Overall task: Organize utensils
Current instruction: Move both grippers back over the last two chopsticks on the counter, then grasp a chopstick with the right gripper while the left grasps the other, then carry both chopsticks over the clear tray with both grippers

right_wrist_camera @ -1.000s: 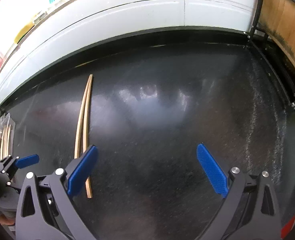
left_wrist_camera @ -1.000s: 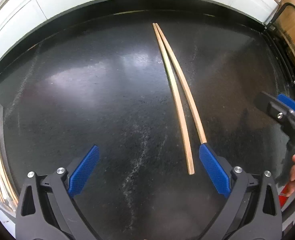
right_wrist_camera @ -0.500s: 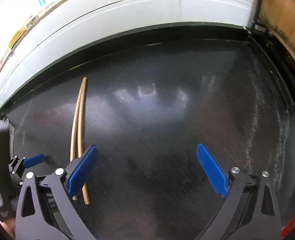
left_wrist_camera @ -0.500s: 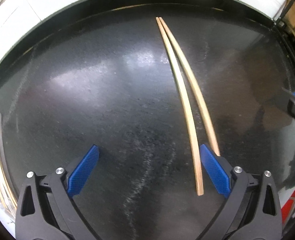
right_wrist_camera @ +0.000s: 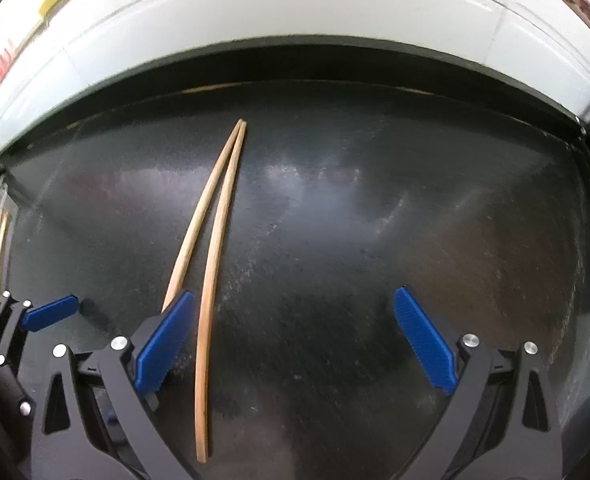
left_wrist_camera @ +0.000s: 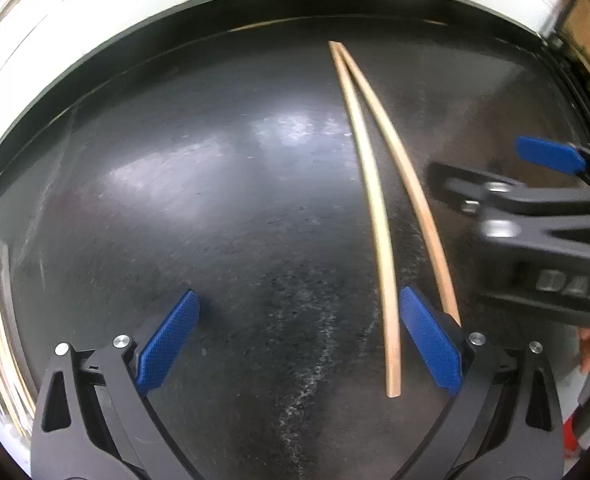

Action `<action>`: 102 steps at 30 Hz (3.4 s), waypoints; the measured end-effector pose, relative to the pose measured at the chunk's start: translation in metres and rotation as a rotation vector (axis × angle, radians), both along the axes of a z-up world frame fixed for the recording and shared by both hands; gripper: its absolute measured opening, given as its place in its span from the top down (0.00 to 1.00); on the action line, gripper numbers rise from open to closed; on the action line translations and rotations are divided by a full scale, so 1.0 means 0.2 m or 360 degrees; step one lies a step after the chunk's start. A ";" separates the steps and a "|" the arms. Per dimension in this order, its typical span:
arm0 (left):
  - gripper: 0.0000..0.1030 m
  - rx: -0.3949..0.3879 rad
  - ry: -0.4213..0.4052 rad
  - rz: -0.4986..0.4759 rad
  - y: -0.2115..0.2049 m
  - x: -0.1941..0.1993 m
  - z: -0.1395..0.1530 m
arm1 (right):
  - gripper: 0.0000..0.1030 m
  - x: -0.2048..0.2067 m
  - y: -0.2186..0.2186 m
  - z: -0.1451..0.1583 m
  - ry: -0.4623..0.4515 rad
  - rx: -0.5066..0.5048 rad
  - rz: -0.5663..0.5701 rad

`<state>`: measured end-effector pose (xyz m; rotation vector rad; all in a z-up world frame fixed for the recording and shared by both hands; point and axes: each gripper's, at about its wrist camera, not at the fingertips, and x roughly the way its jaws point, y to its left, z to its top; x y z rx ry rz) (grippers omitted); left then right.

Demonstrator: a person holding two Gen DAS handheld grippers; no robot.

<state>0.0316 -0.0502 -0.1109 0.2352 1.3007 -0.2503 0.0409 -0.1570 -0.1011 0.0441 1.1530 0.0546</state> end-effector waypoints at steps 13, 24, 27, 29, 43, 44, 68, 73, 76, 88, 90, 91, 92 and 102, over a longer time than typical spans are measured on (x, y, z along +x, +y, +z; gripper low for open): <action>0.05 -0.0014 -0.0026 -0.0002 -0.01 0.18 0.00 | 0.07 0.11 0.08 -0.06 -0.0005 -0.0102 0.0041; 0.77 -0.0015 -0.0151 -0.0016 -0.05 0.32 0.06 | 0.81 0.15 0.09 0.01 -0.0090 -0.0080 0.0023; 0.94 -0.0004 -0.0178 -0.0009 -0.04 0.34 0.06 | 0.89 0.14 0.08 0.01 -0.0096 -0.0069 0.0020; 0.94 -0.0005 -0.0189 -0.0016 -0.03 0.36 0.06 | 0.92 0.13 0.06 0.01 -0.0091 -0.0044 0.0006; 0.95 -0.0071 -0.0203 0.0069 0.08 0.27 0.21 | 0.93 0.05 -0.08 0.07 -0.0055 0.0161 -0.0093; 0.95 -0.0076 -0.0215 0.0075 0.09 0.27 0.23 | 0.93 0.05 -0.09 0.08 -0.0060 0.0163 -0.0096; 0.95 -0.0100 -0.0330 0.0520 0.60 -0.01 0.54 | 0.93 -0.22 0.16 0.39 -0.0146 0.0180 0.0220; 0.94 -0.0087 -0.0328 0.0630 0.77 -0.09 0.57 | 0.93 -0.22 0.30 0.41 -0.0140 0.0157 0.0316; 0.95 -0.0085 -0.0336 0.0695 0.91 -0.14 0.60 | 0.93 -0.23 0.39 0.42 -0.0142 0.0140 0.0354; 0.95 -0.0059 -0.0374 0.0845 1.59 -0.32 0.71 | 0.93 -0.28 0.91 0.47 -0.0176 0.0133 0.0384; 0.94 -0.0055 -0.0376 0.0846 1.71 -0.34 0.71 | 0.93 -0.29 1.03 0.49 -0.0181 0.0139 0.0393; 0.95 -0.0057 -0.0377 0.0846 1.75 -0.35 0.71 | 0.93 -0.29 1.11 0.49 -0.0186 0.0143 0.0403; 0.95 -0.0060 -0.0377 0.0848 1.80 -0.36 0.71 | 0.93 -0.30 1.17 0.50 -0.0191 0.0145 0.0412; 0.94 -0.0100 -0.0370 0.0844 2.13 -0.43 0.70 | 0.93 -0.37 1.65 0.55 -0.0225 0.0186 0.0453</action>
